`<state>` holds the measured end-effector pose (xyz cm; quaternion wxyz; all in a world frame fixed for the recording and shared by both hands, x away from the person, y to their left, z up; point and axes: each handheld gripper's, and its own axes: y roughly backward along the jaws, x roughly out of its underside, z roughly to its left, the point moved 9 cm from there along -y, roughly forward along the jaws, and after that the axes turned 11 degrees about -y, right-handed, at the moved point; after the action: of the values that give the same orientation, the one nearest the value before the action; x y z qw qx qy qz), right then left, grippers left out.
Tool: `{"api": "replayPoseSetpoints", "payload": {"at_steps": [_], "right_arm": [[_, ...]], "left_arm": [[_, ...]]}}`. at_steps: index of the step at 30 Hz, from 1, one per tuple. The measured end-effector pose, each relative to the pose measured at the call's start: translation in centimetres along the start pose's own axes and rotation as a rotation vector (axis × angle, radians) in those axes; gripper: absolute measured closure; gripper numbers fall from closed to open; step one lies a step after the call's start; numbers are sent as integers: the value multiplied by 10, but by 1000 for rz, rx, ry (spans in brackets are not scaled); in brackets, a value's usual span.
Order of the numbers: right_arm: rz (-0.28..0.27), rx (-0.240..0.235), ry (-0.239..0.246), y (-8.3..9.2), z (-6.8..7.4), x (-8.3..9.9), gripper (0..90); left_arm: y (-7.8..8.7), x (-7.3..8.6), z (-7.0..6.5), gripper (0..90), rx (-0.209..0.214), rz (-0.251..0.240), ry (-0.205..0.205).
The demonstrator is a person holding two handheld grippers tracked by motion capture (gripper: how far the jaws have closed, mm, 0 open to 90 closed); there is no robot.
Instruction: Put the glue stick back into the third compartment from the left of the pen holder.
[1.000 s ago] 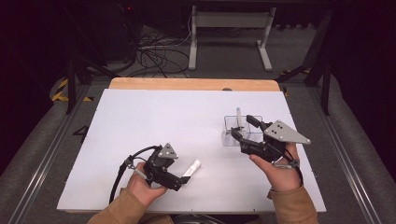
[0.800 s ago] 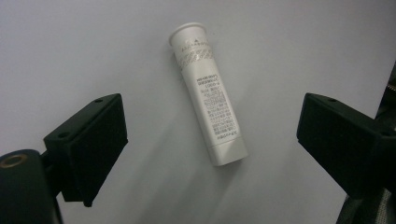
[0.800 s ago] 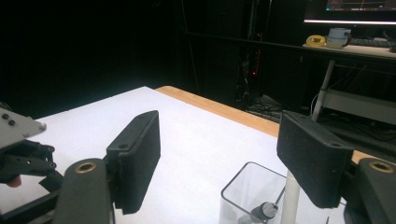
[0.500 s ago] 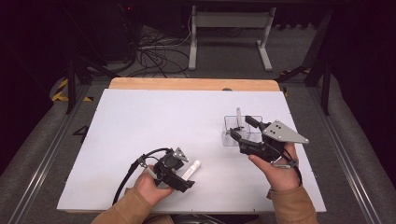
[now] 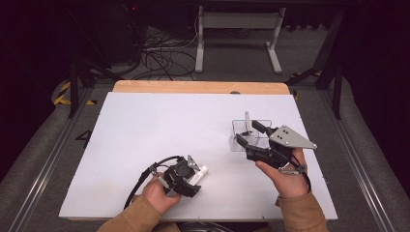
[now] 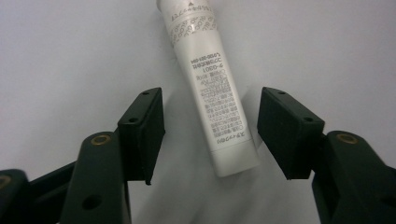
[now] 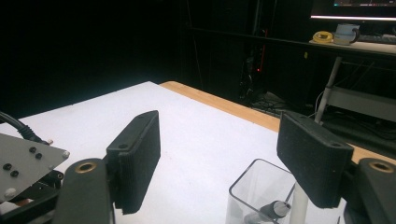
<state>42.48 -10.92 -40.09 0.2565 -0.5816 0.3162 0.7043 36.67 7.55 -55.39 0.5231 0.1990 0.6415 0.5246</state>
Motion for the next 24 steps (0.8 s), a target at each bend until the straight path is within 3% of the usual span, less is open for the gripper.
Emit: {"api": "replayPoseSetpoints", "payload": {"at_steps": [7,14,18,24], "right_arm": [[12,-5,7,-3,3,3,306],[14,-4,18,-3,4,3,306],[16,-5,21,-3,4,4,308],[13,-7,21,-3,5,3,313]], "left_arm": [[1,-1,-3,560,-18,7,4],[2,-2,-1,707,-32,31,53],[1,-2,-1,710,-30,27,70],[2,-2,0,711,-20,23,65]]}}
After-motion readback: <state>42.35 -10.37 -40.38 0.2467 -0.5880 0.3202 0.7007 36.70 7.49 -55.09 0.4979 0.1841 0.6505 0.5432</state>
